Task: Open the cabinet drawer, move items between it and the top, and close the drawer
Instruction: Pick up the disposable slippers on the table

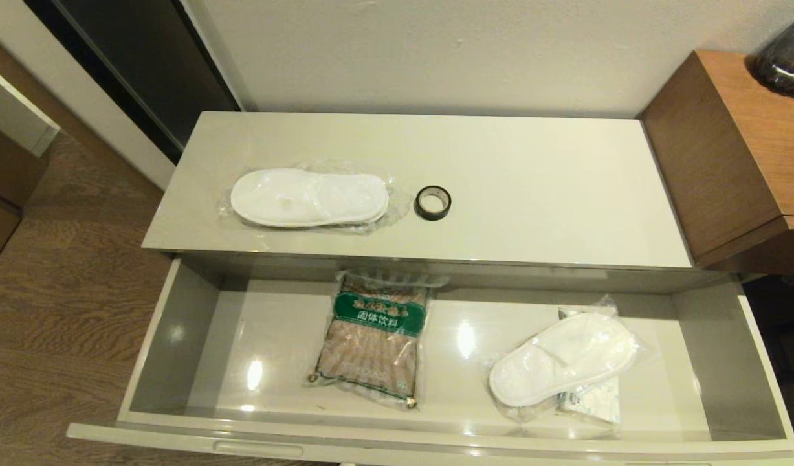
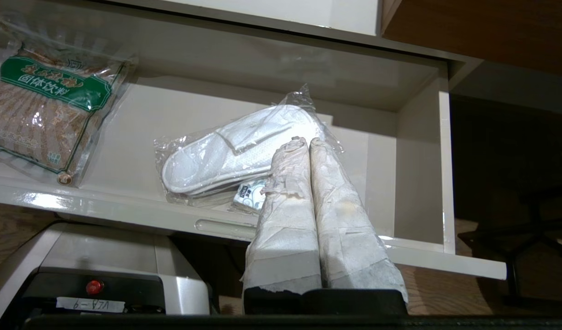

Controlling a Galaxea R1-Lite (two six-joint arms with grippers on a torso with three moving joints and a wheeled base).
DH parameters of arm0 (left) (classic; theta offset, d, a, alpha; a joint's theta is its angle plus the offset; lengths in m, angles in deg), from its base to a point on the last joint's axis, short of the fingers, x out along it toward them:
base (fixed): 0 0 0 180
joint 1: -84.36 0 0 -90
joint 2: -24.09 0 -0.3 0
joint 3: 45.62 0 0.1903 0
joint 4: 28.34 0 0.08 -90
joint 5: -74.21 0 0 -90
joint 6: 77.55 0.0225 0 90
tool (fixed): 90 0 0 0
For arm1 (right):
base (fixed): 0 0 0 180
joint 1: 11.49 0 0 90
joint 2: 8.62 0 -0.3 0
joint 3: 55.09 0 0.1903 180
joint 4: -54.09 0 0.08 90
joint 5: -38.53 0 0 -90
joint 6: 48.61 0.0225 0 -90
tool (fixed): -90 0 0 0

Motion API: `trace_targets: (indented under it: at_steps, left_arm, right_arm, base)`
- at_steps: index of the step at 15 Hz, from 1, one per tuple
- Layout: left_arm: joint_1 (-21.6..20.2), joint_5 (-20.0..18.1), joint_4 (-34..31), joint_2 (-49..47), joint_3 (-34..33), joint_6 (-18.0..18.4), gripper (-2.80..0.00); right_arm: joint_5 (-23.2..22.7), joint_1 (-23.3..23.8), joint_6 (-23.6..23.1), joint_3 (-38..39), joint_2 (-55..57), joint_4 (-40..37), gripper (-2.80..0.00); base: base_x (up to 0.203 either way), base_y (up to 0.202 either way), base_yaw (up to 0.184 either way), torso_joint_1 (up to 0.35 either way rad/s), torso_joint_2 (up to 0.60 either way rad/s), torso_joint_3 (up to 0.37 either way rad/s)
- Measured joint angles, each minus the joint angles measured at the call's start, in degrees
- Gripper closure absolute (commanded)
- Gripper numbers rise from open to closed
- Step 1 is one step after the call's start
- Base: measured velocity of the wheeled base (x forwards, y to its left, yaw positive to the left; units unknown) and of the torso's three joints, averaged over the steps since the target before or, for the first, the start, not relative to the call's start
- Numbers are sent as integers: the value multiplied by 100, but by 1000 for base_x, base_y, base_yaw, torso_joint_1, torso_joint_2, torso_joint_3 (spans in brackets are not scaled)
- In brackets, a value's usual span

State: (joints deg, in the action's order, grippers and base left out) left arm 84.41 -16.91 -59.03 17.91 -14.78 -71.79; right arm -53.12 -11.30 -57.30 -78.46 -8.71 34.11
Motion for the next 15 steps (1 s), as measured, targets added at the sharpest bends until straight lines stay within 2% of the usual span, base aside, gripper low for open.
trace_targets:
  at_steps: [3,6,8,10,12,15]
  left_arm:
    - [-5,226,-308,-1172,953,-10,0]
    - [-32,1013,-805,-2703,1848,422,0]
    - [-38,1395,-637,-3729,2292,775,0]
    - [-32,1444,-171,-4642,2674,981,0]
    - [-27,1435,175,-5511,3236,853,0]
    - [11,1355,5,-6637,4390,32,0]
  right_arm:
    - [2,0,4,0,0,0,0]
    - [-2,0,1,0,0,0,0]
    - [-1,0,1,0,0,0,0]
    - [0,0,-1,0,0,-1,0]
    - [2,0,2,0,0,0,0]
    - [2,0,-1,0,2,0,0]
  base:
    - [0,0,0,0,0,0]
    - [0,0,0,0,0,0]
    - [0,0,0,0,0,0]
    - [0,0,0,0,0,0]
    - [0,0,0,0,0,0]
    - [0,0,0,0,0,0]
